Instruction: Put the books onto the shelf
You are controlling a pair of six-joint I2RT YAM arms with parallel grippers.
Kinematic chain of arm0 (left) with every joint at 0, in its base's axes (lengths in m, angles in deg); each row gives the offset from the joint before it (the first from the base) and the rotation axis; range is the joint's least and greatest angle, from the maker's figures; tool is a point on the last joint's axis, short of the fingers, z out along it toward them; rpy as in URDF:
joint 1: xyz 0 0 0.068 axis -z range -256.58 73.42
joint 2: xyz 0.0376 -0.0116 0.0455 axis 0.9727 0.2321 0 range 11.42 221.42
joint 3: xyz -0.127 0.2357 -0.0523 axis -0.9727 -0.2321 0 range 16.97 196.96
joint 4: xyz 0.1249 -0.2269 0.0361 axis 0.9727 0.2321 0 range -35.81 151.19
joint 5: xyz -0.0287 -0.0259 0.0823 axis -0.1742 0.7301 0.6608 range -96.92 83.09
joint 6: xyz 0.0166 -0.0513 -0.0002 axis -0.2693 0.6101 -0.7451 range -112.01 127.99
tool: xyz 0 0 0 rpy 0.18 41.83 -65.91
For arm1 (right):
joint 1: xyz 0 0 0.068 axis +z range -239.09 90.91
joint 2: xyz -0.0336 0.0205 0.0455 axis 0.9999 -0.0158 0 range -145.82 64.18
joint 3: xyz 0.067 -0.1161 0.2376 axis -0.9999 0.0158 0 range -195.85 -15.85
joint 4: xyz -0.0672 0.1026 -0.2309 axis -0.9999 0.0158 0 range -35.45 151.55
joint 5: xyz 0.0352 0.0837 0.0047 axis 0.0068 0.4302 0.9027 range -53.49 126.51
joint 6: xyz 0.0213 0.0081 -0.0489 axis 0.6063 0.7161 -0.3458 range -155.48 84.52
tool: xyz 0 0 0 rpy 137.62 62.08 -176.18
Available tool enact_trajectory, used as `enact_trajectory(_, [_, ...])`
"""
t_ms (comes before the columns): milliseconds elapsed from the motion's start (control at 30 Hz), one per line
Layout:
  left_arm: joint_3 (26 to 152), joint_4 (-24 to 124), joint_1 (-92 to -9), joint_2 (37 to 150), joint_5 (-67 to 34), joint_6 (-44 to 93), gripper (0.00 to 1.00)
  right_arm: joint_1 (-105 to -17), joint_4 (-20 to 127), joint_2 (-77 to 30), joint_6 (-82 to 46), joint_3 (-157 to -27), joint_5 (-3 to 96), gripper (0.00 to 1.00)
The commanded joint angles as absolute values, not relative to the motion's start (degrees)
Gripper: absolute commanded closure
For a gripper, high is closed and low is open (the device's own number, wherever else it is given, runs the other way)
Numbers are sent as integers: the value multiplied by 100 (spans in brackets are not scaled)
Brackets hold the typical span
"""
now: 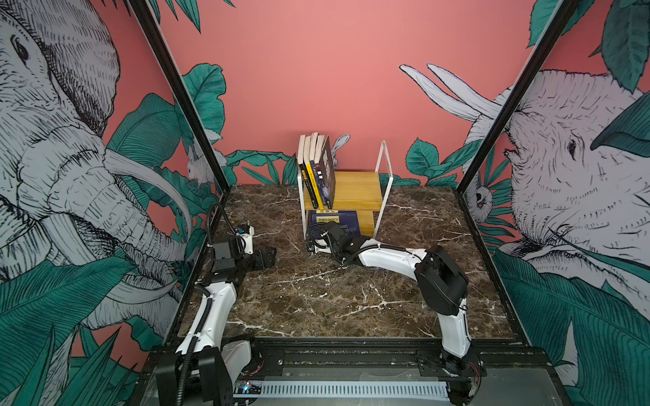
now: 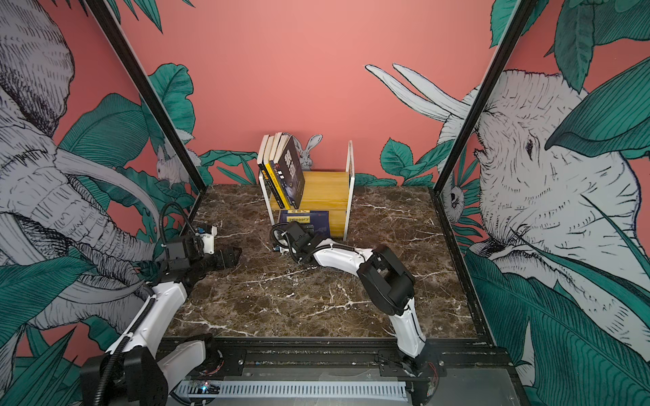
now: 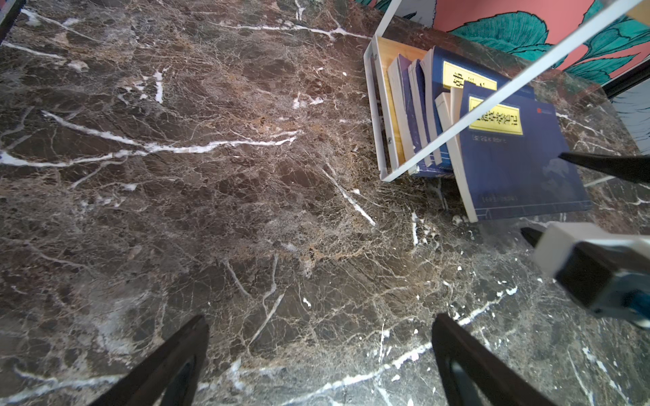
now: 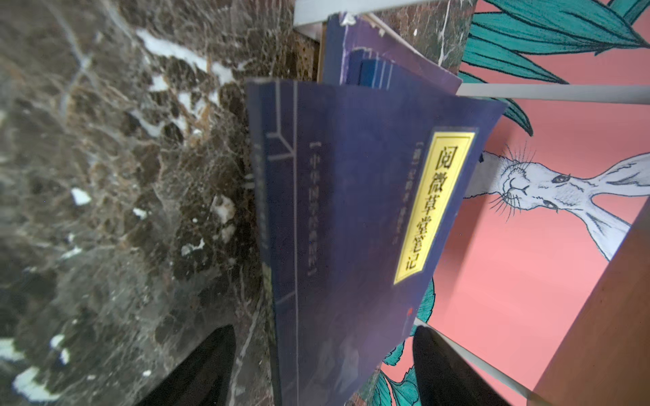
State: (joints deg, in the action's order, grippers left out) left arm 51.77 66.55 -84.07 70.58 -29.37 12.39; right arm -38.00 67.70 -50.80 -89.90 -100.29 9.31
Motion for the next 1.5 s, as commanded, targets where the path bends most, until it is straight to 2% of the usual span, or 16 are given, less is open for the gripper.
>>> enact_trajectory(0, [5222, 6719, -8386, 6938, -3003, 1115, 1, -3900, 7319, -4723, -8934, -9865, 992, 19])
enact_trajectory(200, [5210, 6721, -8388, 6935, -2996, 1090, 1, -4147, 7560, -4046, -8353, -9477, 1035, 20])
enact_trajectory(467, [5196, 6693, -8388, 6967, -3032, 1107, 1, -4614, 7173, -2611, -5969, -7865, 1946, 21])
enact_trajectory(600, [5201, 6678, -8388, 6979, -3038, 1127, 1, -4800, 6549, -2312, -4973, -7203, 2259, 25])
enact_trajectory(833, [5195, 6694, -8387, 6943, -3047, 1133, 1, -5209, 6159, -2854, -4399, -7305, 2471, 31])
enact_trajectory(1133, [5212, 6737, -8388, 6898, -3021, 1126, 1, -5209, 6048, -3813, -4534, -8107, 2816, 34])
enact_trajectory(1467, [5213, 6706, -8388, 6941, -3037, 1166, 1, -5062, 5380, -4242, -4033, -8379, 2726, 39])
